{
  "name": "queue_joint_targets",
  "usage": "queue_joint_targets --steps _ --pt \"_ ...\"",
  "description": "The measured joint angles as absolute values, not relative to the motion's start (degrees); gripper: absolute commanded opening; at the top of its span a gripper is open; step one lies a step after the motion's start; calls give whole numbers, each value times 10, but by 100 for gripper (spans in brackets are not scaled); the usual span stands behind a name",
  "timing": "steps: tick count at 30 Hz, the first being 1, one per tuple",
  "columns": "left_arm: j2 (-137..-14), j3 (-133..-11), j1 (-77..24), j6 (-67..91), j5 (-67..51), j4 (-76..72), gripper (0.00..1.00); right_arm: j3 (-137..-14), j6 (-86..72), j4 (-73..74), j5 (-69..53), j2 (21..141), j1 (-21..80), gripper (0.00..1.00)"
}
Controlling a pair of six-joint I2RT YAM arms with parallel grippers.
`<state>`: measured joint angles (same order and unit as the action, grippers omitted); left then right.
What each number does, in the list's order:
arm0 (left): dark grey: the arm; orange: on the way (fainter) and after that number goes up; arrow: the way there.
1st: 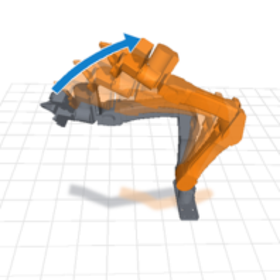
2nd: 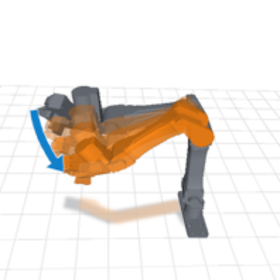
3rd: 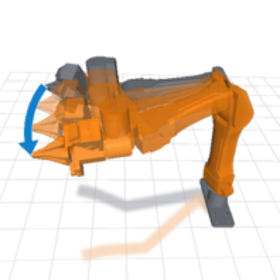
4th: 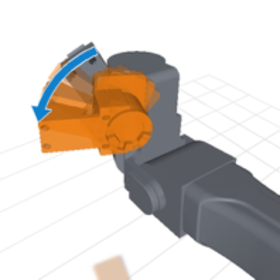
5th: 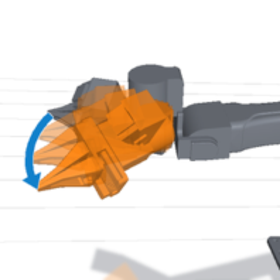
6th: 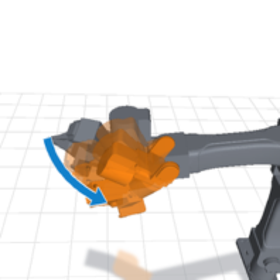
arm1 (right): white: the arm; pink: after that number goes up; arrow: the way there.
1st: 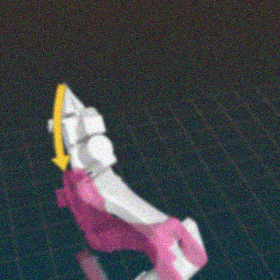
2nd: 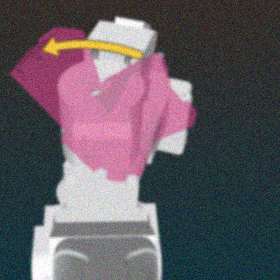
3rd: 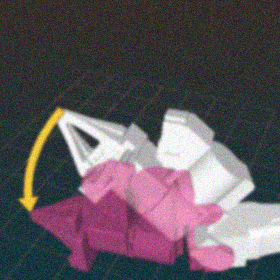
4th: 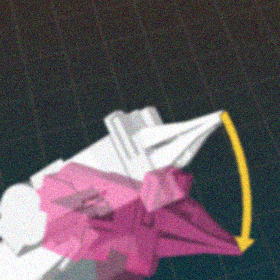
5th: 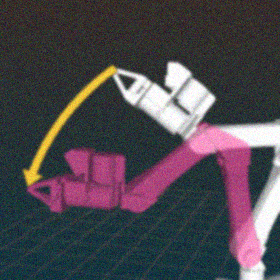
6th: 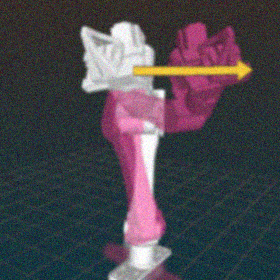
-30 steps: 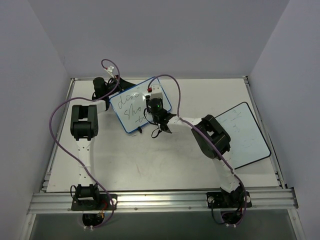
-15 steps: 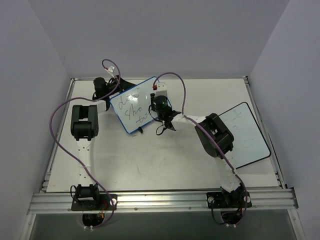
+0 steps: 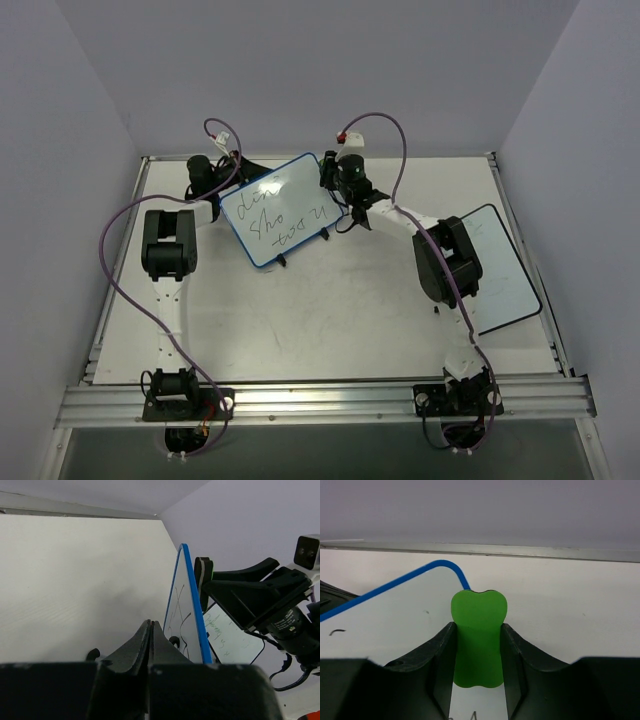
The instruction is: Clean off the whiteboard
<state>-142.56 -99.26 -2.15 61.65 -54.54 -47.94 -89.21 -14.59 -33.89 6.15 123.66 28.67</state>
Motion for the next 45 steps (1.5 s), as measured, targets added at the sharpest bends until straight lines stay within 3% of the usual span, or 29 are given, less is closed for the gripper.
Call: queue_joint_targets --steps 45 --pt "-1435 -988 -22 623 -554 -538 2 -977 -148 -300 34 1293 335 5"
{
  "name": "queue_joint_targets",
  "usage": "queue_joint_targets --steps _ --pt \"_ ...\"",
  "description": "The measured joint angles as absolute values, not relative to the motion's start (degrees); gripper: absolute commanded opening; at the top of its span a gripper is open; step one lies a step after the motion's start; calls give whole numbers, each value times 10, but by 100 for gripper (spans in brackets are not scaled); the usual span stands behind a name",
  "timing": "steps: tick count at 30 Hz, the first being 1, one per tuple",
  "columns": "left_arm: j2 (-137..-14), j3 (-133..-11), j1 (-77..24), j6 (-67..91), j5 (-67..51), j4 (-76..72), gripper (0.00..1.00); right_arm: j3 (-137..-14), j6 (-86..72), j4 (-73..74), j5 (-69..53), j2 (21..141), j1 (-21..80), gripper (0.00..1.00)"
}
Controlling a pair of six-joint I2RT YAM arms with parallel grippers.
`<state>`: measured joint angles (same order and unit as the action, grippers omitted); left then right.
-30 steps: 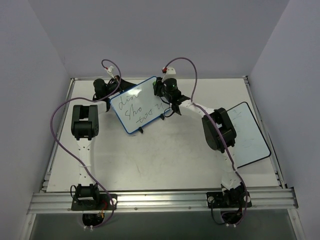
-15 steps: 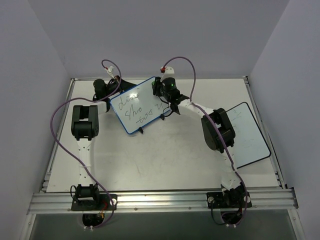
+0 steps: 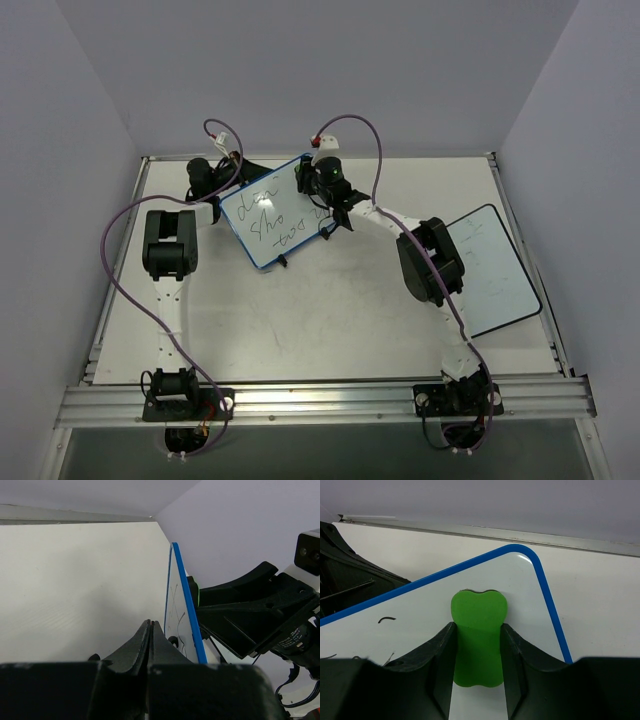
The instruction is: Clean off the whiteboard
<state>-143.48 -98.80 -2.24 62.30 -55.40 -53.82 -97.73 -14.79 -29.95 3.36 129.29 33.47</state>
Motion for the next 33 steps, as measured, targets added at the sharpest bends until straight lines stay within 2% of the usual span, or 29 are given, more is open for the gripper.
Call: queue_joint_targets --steps 33 --pt "-1435 -988 -25 610 -560 -537 2 -957 -165 -301 73 1293 310 4"
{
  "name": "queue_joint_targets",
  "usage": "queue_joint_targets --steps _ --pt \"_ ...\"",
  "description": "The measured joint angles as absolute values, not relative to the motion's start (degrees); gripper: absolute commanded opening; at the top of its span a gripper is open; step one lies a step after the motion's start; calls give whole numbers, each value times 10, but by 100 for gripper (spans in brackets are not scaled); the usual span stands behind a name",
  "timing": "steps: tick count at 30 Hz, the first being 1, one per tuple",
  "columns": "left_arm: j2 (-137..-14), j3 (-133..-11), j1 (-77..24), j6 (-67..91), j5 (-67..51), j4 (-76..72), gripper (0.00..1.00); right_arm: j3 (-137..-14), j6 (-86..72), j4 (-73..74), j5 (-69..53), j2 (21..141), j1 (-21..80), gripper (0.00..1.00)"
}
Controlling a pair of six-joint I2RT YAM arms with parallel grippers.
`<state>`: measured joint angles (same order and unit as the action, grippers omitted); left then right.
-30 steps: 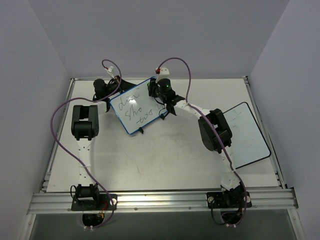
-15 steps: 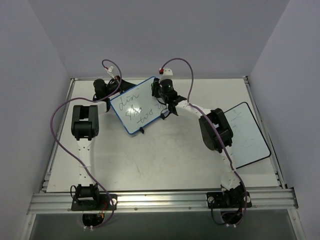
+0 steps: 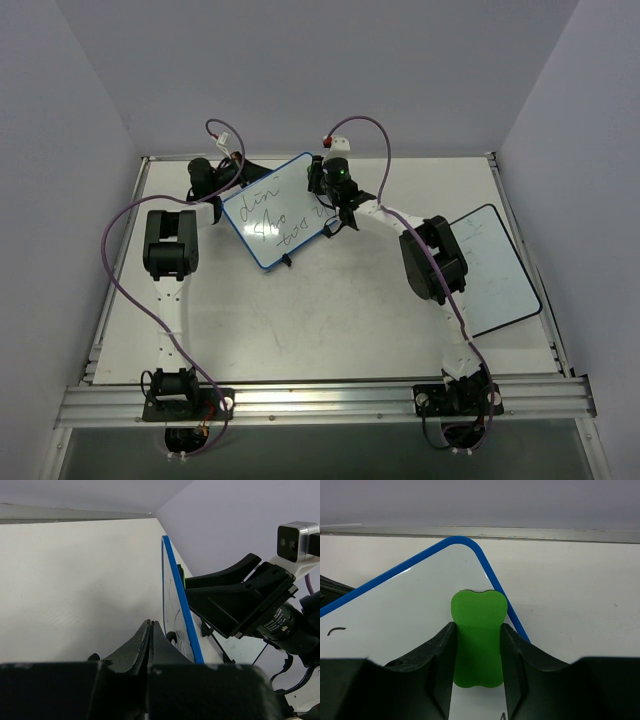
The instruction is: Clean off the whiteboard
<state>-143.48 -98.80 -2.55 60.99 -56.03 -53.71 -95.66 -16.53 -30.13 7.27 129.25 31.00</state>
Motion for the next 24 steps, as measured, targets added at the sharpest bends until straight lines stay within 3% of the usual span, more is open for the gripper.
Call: queue_joint_targets --steps 24 --pt "-1435 -988 -28 602 -561 -530 2 -1031 -123 -267 96 1316 421 4"
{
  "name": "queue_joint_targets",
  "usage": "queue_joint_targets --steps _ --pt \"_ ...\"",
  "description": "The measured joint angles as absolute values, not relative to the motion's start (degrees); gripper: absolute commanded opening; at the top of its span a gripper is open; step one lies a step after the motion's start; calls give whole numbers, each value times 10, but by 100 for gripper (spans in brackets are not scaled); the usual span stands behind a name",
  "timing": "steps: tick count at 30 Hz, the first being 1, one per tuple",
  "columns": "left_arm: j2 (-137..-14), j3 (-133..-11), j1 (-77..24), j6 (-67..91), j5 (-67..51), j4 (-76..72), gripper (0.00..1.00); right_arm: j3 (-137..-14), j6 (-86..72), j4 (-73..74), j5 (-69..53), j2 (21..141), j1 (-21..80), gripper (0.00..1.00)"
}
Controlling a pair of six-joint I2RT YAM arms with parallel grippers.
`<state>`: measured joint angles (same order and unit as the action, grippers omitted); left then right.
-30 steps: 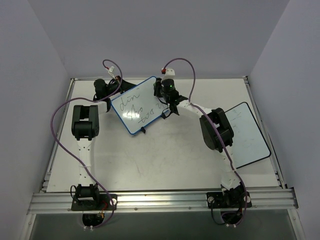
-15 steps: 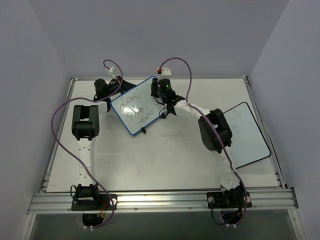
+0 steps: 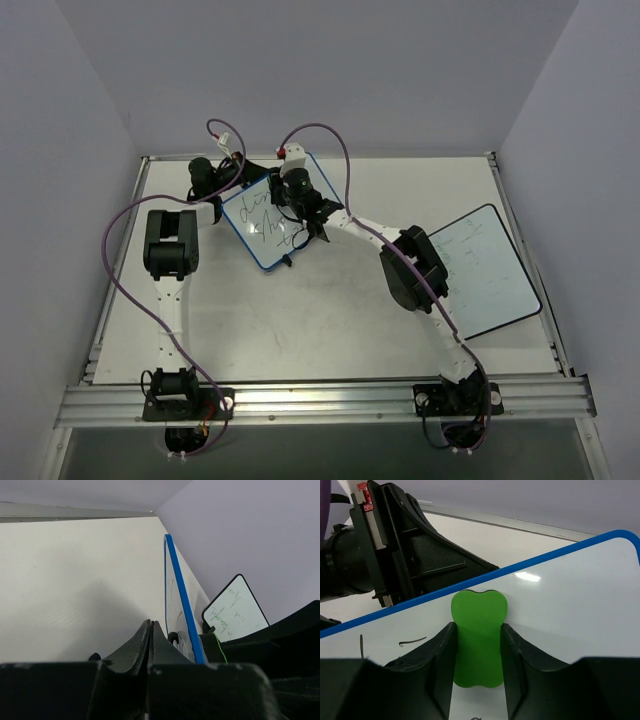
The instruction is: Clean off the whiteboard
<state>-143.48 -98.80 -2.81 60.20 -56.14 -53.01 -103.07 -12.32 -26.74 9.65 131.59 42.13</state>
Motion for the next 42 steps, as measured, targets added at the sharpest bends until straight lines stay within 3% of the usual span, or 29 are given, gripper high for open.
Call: queue_joint_targets --steps 28,42 --pt "-1430 -988 -30 591 -561 -520 2 -990 -136 -283 107 1304 361 4" --pt "-1426 -988 -31 575 -562 -502 2 -969 -121 -317 131 1299 416 4"
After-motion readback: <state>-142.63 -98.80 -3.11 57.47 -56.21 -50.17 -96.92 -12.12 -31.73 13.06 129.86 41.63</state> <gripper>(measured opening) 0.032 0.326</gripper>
